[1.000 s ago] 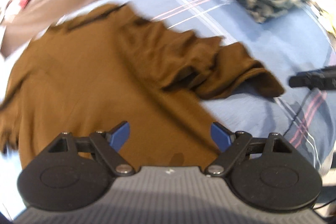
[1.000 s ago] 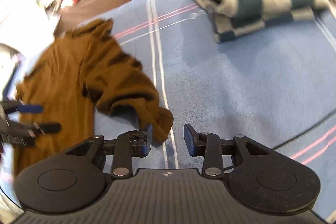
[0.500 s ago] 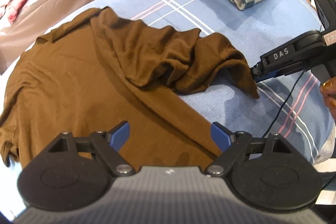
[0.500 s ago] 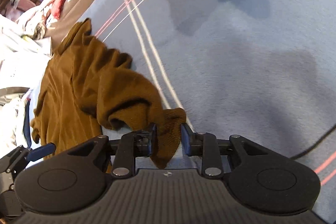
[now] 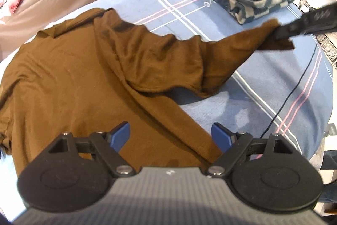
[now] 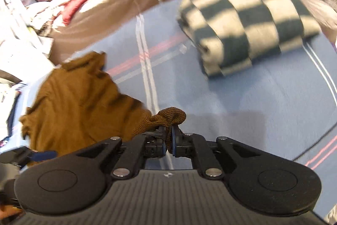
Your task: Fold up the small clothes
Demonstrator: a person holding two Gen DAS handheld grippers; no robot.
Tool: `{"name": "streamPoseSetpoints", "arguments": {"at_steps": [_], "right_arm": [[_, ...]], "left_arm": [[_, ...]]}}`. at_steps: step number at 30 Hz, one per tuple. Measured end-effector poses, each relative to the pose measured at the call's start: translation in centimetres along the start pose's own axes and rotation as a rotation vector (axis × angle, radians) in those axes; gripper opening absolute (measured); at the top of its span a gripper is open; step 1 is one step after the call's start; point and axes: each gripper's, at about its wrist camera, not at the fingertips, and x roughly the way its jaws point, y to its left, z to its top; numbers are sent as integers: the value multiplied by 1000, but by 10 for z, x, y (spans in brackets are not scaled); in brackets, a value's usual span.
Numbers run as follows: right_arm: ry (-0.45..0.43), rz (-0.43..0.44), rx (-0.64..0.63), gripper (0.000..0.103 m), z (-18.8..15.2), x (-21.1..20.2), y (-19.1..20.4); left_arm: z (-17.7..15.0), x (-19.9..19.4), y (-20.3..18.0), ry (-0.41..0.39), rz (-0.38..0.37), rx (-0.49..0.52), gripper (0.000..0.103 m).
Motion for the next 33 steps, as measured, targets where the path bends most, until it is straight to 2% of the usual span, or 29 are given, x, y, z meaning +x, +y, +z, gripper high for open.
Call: {"name": "streamPoseSetpoints", "arguments": {"at_steps": [2,7,9,12,14,15,16,18,22,26,27,28,30,31,33], "right_arm": [[9,1,-37,9,5,2,16],[116,112,-47,10,-12,31,63],[149,161,-75,10,-25,46,90],[184,281,-91,11,-43,66,130],[207,339,-133,17,-55,84,156],[209,359,-151,31,-59,90,165],[208,360,-157,50,-63,96,171],[231,303,-173,68,-68,104,180],[219,274,-212,67,-75,85,170],[226,189,-216,68,-80,67,141],[230,171,-216,67,-80,65,136],[230,152,-214,67,-80,62,130],[226,122,-197,67,-84,58,122],[226,115,-188,67,-85,55,118],[215,107,-173,67,-90,51,112]], "left_arm": [[-1,-2,7,-3,7,0,85],[-7,-12,33,-19,-21,-68,85],[-13,-14,47,-5,5,-92,85],[-26,-21,76,9,55,-161,85],[-36,-26,95,17,90,-211,85],[-42,-29,105,25,107,-235,85],[-46,-30,113,35,117,-253,85],[-54,-30,127,47,119,-284,85],[-60,-22,138,41,9,-375,87],[-56,1,130,23,-136,-436,85],[-54,8,130,18,-186,-469,81],[-56,13,128,13,-204,-488,77],[-57,22,124,27,-165,-498,70],[-58,26,124,33,-157,-513,63],[-61,29,127,19,-203,-571,53]]}}
